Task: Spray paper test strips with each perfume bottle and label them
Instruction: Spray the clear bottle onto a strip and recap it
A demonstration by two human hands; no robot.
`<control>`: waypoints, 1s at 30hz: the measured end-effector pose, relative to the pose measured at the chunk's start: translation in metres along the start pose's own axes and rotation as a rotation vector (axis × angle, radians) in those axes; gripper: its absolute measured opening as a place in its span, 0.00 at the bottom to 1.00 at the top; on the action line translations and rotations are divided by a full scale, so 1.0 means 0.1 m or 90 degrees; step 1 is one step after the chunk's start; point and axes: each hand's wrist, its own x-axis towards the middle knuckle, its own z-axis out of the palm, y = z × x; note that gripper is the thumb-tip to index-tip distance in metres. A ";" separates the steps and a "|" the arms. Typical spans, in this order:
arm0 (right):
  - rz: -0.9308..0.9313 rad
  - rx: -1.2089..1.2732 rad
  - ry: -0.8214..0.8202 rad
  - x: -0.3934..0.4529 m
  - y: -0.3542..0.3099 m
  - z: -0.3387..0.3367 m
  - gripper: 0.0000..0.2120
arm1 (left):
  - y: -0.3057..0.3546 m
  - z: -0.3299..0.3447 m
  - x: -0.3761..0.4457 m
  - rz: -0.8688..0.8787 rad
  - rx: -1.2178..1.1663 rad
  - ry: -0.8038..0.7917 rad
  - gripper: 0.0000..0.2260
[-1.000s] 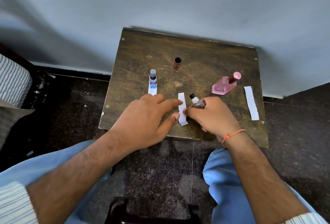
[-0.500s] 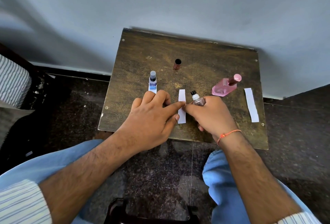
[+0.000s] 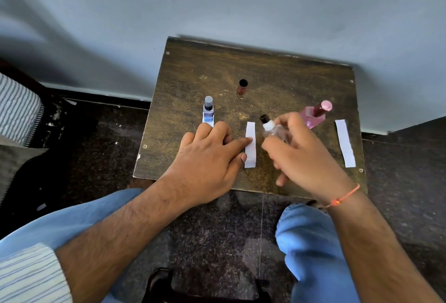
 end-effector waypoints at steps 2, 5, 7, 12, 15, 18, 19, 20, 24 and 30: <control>-0.051 0.105 -0.022 0.01 -0.03 0.01 0.11 | -0.01 0.00 0.00 -0.004 0.001 -0.006 0.22; -0.146 0.101 -0.017 0.03 0.02 0.08 0.12 | -0.02 0.00 0.00 -0.008 0.003 -0.001 0.22; -0.192 0.063 0.009 0.08 0.11 0.11 0.12 | -0.02 0.00 0.01 -0.008 0.000 0.001 0.22; -0.324 0.019 0.128 0.20 0.22 0.09 0.14 | -0.01 0.01 0.03 -0.004 0.003 0.004 0.24; -0.359 0.058 0.171 0.20 0.20 0.11 0.14 | -0.02 0.02 0.03 -0.004 -0.001 -0.001 0.25; -0.350 0.060 0.193 0.23 0.22 0.14 0.15 | -0.02 0.02 0.02 -0.002 0.000 -0.006 0.25; -0.347 0.050 0.198 0.25 0.24 0.15 0.15 | -0.02 0.02 0.02 -0.001 0.000 -0.006 0.25; -0.343 0.044 0.201 0.27 0.25 0.16 0.16 | -0.01 0.02 0.02 -0.001 0.000 -0.005 0.25; -0.323 0.007 0.207 0.31 0.25 0.15 0.18 | -0.03 0.02 0.02 0.000 -0.004 -0.003 0.25; -0.302 -0.021 0.185 0.34 0.27 0.14 0.19 | -0.06 0.03 0.02 0.009 -0.001 0.002 0.23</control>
